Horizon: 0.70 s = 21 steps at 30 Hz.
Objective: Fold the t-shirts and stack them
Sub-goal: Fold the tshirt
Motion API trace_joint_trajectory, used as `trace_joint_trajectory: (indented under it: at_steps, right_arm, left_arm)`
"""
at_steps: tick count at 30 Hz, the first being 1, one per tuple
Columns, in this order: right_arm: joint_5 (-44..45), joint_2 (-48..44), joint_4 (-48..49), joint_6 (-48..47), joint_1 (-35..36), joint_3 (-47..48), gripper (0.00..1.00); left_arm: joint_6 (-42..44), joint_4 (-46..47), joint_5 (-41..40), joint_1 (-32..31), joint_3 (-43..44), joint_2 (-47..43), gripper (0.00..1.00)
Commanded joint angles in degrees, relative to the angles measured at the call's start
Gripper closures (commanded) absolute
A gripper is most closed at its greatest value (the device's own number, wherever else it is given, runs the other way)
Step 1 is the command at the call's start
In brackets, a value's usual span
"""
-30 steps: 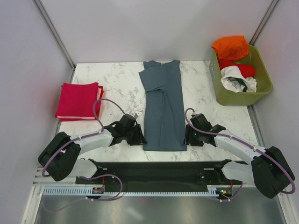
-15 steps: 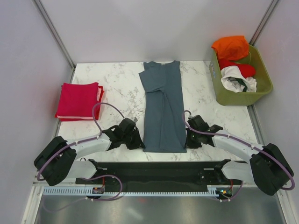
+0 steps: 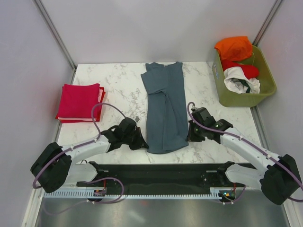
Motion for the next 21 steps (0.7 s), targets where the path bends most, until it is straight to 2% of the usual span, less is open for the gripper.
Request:
trace_joint_trajectory:
  at_steps: [1,4,10,21]
  right_arm:
    - [4.2,0.7,-1.3,-2.1,-0.8,6.2,1.0]
    - [6.4,3.8,0.2,-2.5,-1.8,11.0,1.0]
    - [8.8,10.1,3.8,-3.3,-5.5,19.4,1.0]
    - [8.8,29.8,6.1,-4.3,-12.8,35.5,1.0]
  left_arm:
    - [-0.1,0.2,3.7,2.8,5.6,0.0,0.98]
    - [2.9,-0.2,6.6,7.1,10.7,3.2,0.98]
    - [6.4,-3.6,4.6,13.8,22.9,9.2,0.98]
    - [6.5,-4.5,-0.2,19.5,40.0,25.3,0.98]
